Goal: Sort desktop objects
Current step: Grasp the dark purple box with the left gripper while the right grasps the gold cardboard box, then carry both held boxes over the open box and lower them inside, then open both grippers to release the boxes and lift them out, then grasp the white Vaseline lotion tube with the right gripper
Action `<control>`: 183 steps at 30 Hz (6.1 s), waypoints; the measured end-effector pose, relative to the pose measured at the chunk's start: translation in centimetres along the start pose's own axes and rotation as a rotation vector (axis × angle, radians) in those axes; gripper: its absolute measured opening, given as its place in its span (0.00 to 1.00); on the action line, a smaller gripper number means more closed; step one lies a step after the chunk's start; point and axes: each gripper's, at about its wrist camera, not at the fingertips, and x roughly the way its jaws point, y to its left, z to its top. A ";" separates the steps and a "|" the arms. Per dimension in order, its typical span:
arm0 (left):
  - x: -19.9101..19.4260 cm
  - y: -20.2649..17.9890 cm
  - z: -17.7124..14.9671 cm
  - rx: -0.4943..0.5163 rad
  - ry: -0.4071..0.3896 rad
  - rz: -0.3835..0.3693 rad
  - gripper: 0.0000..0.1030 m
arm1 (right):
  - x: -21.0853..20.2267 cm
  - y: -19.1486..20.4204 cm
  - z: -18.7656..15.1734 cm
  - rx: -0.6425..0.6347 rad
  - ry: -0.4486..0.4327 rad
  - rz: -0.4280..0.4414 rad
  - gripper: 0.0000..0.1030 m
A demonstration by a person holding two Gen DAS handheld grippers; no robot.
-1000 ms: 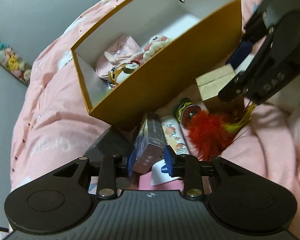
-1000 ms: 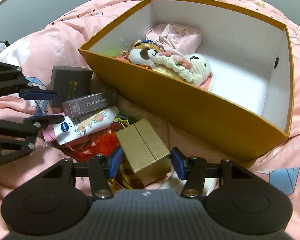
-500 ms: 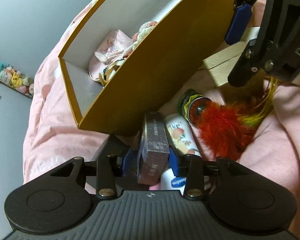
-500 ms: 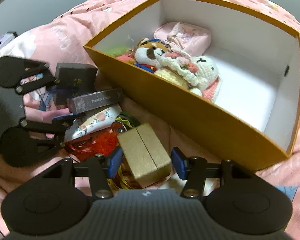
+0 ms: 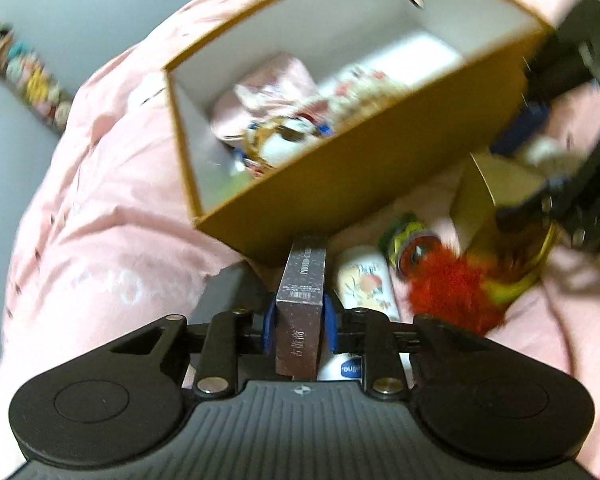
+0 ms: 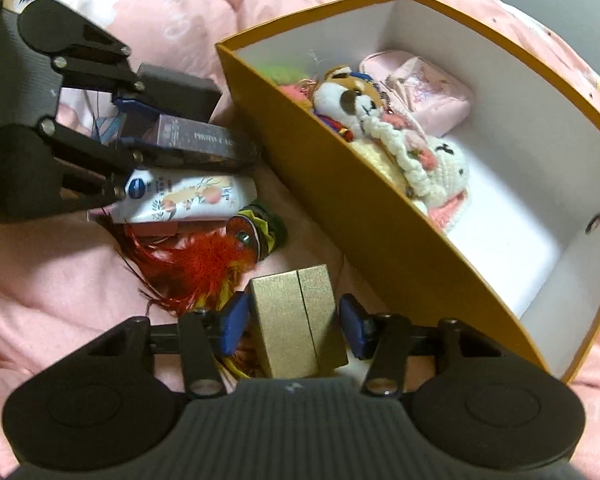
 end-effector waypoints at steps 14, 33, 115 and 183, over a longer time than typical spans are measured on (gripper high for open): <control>-7.8 5.6 1.8 -0.331 -0.170 -0.216 0.25 | -6.9 -2.8 0.0 0.320 -0.214 0.103 0.50; -2.6 3.0 12.1 -0.421 -0.177 -0.485 0.25 | -8.8 -9.6 1.4 0.600 -0.290 -0.163 0.50; 4.4 -1.2 17.2 -0.496 0.052 -0.655 0.51 | -10.0 -11.4 -4.9 0.720 -0.386 -0.404 0.51; -0.6 8.1 -3.1 -0.770 0.243 -0.221 0.65 | 1.0 7.1 3.5 -0.014 -0.151 0.178 0.44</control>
